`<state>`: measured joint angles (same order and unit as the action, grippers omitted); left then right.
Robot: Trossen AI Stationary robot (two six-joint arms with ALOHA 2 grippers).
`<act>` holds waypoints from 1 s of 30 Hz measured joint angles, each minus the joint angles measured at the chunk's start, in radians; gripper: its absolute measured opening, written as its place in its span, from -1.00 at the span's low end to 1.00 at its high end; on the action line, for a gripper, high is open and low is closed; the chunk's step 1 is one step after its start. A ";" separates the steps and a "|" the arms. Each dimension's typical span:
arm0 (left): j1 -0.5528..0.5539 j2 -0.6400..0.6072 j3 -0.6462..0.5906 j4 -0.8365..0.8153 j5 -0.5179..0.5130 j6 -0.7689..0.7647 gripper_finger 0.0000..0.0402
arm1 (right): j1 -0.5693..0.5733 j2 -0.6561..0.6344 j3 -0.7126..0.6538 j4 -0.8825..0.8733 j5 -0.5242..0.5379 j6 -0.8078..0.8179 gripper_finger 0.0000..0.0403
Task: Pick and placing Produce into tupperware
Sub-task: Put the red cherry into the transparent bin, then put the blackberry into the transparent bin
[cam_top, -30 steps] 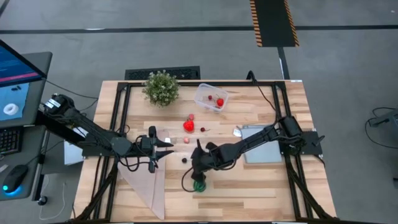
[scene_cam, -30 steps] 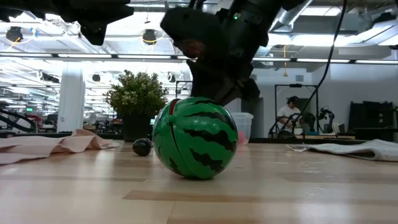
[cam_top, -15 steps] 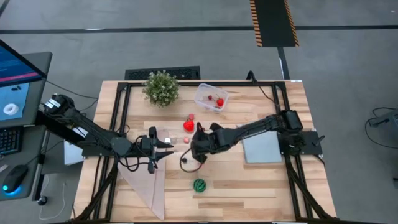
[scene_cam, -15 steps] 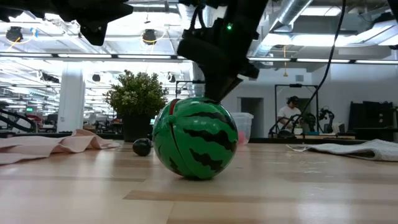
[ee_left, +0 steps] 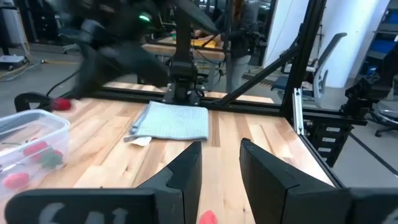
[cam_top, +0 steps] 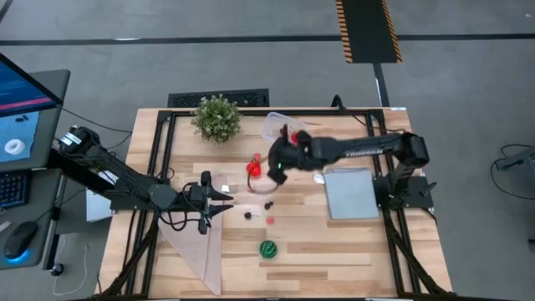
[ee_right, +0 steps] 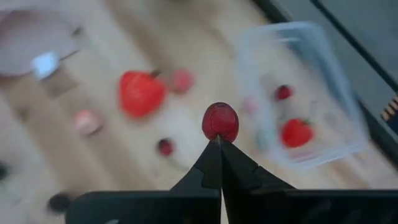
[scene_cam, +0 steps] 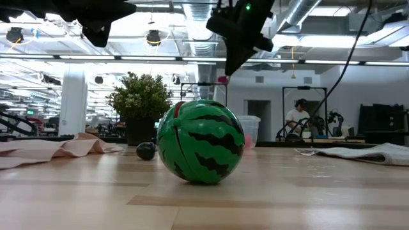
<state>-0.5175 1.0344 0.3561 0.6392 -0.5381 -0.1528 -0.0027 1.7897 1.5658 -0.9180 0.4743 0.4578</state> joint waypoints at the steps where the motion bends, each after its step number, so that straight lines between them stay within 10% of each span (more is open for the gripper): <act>1: 0.000 0.000 0.000 0.001 0.000 0.000 -0.52 | -0.026 -0.009 0.000 -0.005 -0.002 -0.014 -0.93; 18: 0.000 0.000 0.000 -0.020 0.006 -0.014 -0.52 | -0.398 0.120 -0.003 0.044 -0.208 -0.123 -0.88; 30: 0.000 0.000 0.000 -0.026 0.006 -0.017 -0.52 | -0.368 0.090 -0.002 0.104 -0.271 -0.170 -0.14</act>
<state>-0.5175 1.0344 0.3561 0.6136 -0.5323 -0.1700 -0.3704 1.8797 1.5637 -0.8138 0.2032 0.2880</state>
